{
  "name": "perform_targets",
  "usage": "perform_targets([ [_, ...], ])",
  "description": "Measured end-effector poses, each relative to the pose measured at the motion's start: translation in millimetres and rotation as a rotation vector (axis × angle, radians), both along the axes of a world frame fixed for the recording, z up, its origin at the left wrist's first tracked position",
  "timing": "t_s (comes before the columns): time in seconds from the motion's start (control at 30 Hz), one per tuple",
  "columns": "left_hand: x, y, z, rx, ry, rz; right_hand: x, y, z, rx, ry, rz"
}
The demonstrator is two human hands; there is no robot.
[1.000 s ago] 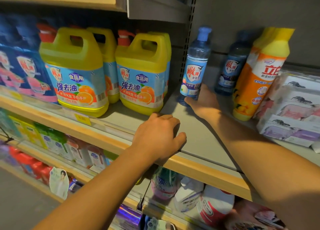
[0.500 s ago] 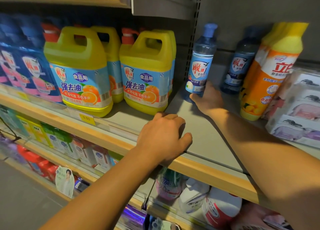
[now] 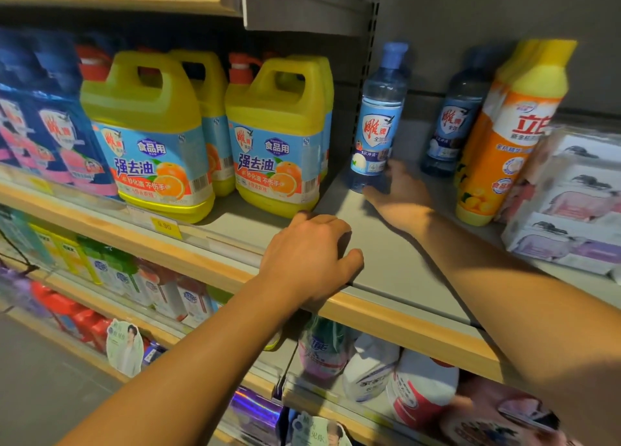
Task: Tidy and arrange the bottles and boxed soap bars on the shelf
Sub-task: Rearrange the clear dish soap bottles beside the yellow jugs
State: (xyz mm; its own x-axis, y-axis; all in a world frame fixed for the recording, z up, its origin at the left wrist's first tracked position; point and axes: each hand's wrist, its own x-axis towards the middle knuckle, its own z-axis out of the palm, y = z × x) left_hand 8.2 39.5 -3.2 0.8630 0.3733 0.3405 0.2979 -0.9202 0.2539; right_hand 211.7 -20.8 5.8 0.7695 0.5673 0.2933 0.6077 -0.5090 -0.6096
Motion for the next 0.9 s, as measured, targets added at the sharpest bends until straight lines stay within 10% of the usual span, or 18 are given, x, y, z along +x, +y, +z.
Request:
perform_targets([
  [0.37, 13, -10, 14, -0.022, -0.06, -0.041, -46, -162, -1, -0.36, -0.15, 0.021],
  [0.9, 225, -19, 43, -0.595, -0.258, -0.107, -49, -200, -8, -0.228, -0.096, -0.146],
])
